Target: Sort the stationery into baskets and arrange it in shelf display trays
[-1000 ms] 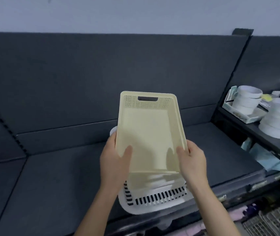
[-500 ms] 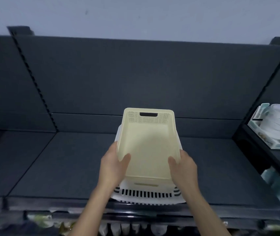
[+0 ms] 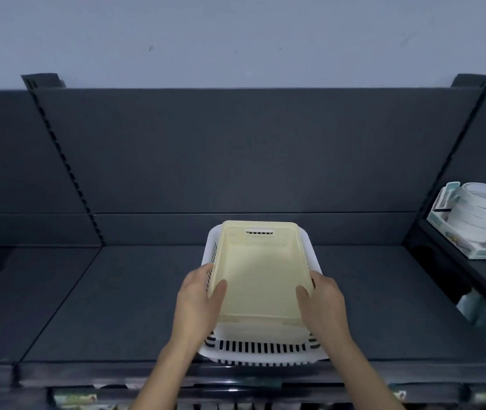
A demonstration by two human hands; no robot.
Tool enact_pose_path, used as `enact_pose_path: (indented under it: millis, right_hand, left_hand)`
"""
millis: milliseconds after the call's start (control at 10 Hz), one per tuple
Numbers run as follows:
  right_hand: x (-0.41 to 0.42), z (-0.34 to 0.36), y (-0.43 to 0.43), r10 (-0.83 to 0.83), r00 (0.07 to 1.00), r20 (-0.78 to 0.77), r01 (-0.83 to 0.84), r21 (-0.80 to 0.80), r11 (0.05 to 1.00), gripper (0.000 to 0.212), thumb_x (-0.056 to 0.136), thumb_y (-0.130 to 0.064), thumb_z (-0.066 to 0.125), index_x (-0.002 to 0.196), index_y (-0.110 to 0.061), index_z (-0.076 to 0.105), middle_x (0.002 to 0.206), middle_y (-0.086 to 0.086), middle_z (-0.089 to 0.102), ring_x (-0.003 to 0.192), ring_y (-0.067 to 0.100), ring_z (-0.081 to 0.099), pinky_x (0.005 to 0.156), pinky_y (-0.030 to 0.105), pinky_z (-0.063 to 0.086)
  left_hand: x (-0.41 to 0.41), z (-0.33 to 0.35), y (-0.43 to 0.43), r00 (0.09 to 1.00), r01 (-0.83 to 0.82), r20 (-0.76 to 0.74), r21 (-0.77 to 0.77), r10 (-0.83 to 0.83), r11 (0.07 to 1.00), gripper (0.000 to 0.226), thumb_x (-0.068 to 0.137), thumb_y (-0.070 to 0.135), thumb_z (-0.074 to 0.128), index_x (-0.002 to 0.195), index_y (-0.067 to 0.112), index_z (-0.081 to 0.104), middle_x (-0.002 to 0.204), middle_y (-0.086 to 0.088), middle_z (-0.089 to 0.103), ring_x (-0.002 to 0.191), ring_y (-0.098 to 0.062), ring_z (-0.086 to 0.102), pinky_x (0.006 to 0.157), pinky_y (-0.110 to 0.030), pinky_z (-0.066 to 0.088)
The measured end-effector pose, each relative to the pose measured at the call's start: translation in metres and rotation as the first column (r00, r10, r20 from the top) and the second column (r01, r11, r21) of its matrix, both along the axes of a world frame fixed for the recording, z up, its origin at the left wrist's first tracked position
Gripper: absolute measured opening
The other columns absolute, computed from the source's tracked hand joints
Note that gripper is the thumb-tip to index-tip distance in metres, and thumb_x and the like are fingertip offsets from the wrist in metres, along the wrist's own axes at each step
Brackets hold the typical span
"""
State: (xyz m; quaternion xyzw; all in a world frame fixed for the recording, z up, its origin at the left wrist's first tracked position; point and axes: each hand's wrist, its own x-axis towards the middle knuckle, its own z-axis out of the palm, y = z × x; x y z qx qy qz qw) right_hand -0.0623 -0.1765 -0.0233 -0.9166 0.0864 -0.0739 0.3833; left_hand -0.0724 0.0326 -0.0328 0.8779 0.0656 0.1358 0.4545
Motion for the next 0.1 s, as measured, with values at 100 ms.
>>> enact_pose_path:
  millis: [100]
  right_hand:
    - [-0.0135, -0.0007, -0.0093, -0.030, 0.996, 0.080, 0.021, 0.105, 0.994, 0.012, 0.092, -0.013, 0.053, 0.102, -0.015, 0.060, 0.102, -0.001, 0.052, 0.088, 0.013, 0.053, 0.075, 0.022, 0.040]
  left_hand:
    - [-0.0232, -0.0077, 0.0138, 0.985, -0.132, 0.088, -0.147, 0.146, 0.980, 0.026, 0.092, 0.026, 0.060, 0.118, 0.030, 0.058, 0.112, 0.022, 0.054, 0.106, -0.003, 0.053, 0.086, -0.021, 0.041]
